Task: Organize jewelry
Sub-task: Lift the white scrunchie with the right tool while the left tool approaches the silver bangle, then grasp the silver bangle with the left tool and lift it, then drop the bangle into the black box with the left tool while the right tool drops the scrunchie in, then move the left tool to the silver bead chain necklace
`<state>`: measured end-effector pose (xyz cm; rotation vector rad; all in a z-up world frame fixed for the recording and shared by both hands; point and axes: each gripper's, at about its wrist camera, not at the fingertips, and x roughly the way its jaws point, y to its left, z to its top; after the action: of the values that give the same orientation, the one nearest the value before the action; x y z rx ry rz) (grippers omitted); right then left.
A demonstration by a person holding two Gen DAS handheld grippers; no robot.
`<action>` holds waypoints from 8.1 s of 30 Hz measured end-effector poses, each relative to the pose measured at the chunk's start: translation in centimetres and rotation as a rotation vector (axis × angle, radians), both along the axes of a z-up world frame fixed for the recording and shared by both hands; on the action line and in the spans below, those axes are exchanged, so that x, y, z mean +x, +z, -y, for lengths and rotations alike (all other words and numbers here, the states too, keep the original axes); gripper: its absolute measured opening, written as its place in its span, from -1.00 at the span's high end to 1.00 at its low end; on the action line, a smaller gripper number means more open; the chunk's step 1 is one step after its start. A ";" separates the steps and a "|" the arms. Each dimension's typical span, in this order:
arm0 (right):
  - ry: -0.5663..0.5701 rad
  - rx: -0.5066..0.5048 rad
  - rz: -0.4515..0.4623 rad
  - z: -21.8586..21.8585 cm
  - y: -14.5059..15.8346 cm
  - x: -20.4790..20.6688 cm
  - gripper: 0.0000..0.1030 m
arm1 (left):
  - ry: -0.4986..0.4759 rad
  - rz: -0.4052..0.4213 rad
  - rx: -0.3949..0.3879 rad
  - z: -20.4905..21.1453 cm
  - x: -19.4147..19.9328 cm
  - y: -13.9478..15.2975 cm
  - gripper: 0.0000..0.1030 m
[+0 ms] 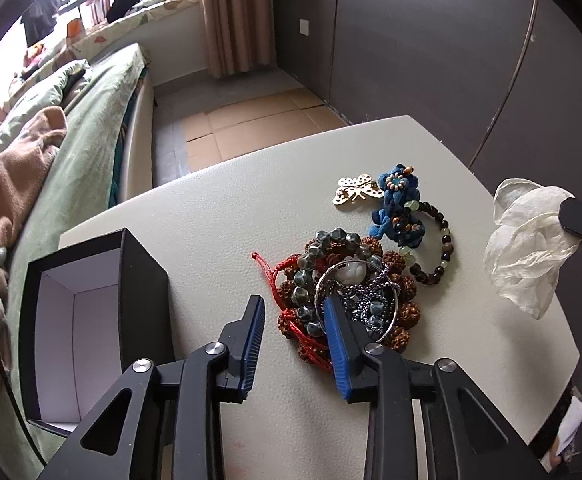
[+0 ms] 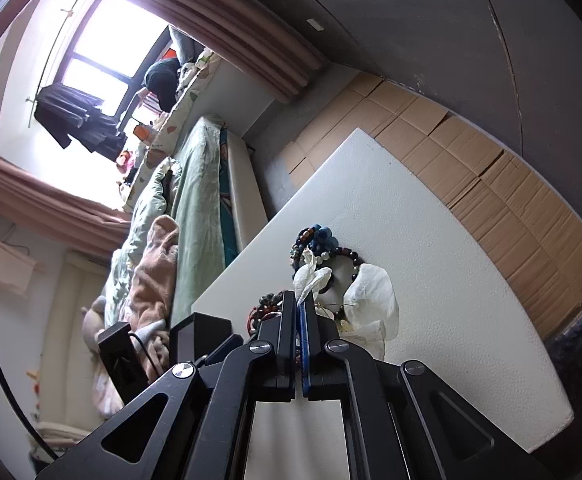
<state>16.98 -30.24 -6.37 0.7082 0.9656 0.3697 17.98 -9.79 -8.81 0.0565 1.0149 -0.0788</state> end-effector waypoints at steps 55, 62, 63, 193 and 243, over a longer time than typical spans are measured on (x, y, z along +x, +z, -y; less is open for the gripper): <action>-0.034 -0.042 -0.040 2.2 -0.3 -0.3 0.94 | -0.162 0.020 -0.020 2.2 -1.5 0.0 0.95; -0.028 -0.053 -0.039 1.8 -0.3 -0.4 0.94 | -0.135 0.023 -0.072 0.9 -1.7 1.3 0.94; -0.027 -0.052 -0.040 1.8 -0.4 -0.4 0.94 | -0.136 0.031 -0.069 1.0 -1.8 1.5 0.94; 0.258 -0.015 0.145 -14.6 2.6 -1.9 -0.12 | 0.249 0.110 -0.217 -14.5 -4.8 7.7 -0.52; -0.028 -0.201 0.031 1.6 2.0 -3.8 -1.00 | 0.033 0.065 -0.235 -2.7 -3.3 4.2 -0.36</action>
<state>13.20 -31.87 -4.34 0.5314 0.9479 0.2541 14.65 -7.12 -4.63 -0.1710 0.9360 -0.1645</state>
